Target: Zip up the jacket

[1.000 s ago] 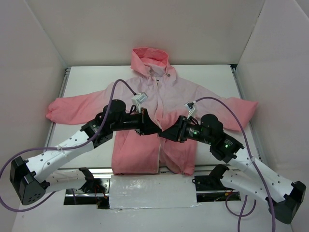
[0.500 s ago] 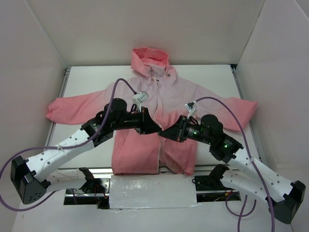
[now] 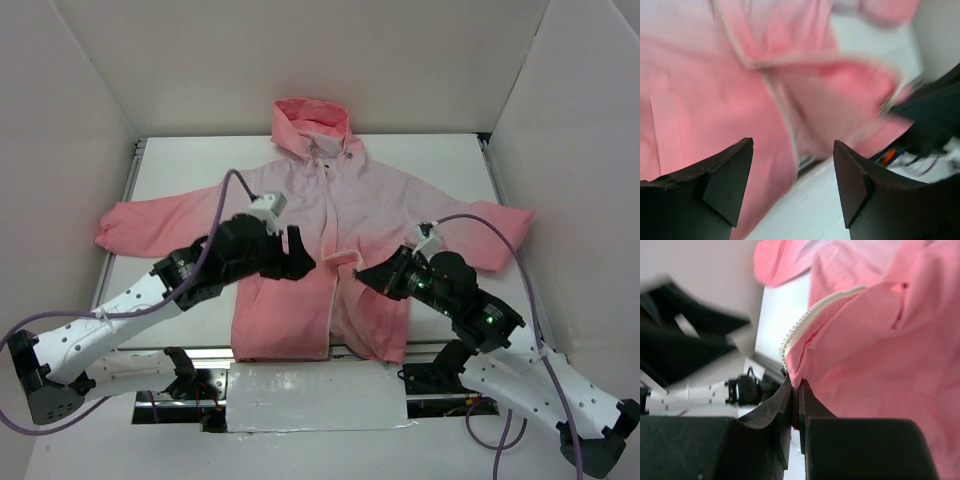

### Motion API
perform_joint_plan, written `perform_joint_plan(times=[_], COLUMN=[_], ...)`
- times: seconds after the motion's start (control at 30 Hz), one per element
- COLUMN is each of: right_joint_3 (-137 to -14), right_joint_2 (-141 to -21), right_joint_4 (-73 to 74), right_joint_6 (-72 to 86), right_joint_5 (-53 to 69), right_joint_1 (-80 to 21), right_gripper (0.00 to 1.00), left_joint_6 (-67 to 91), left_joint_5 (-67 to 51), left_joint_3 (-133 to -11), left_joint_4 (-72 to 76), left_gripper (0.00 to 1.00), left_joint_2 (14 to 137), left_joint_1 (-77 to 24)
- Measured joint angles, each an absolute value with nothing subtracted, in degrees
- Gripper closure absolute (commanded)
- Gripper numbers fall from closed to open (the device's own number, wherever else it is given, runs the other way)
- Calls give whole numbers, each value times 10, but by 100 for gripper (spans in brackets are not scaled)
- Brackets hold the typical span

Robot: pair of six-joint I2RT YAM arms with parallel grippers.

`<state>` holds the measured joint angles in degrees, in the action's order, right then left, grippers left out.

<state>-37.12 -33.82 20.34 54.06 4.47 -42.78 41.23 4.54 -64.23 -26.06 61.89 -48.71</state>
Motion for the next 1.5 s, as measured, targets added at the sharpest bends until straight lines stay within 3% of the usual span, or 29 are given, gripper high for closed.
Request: perform_joint_plan(times=[0.23, 0.5, 0.8, 1.23, 1.5], right_joint_3=[-406, -422, -421, -417, -417], right_joint_2=[-260, -243, -226, -216, -231], right_joint_4=[343, 413, 423, 434, 430], right_joint_6=[572, 572, 572, 571, 556], right_joint_5=[-64, -100, -101, -101, -100], right_joint_1=[-428, -428, -428, -428, -428], right_gripper=[100, 100, 100, 100, 100], left_joint_6=[512, 607, 642, 682, 675], left_joint_5=[152, 198, 220, 244, 223], left_joint_3=[-525, -528, -598, -622, -608], left_joint_4=[-362, -402, -410, -397, -337], left_gripper=[22, 20, 24, 25, 26], left_joint_2=[635, 801, 910, 971, 998], left_joint_1=[-689, -782, -787, -789, -681])
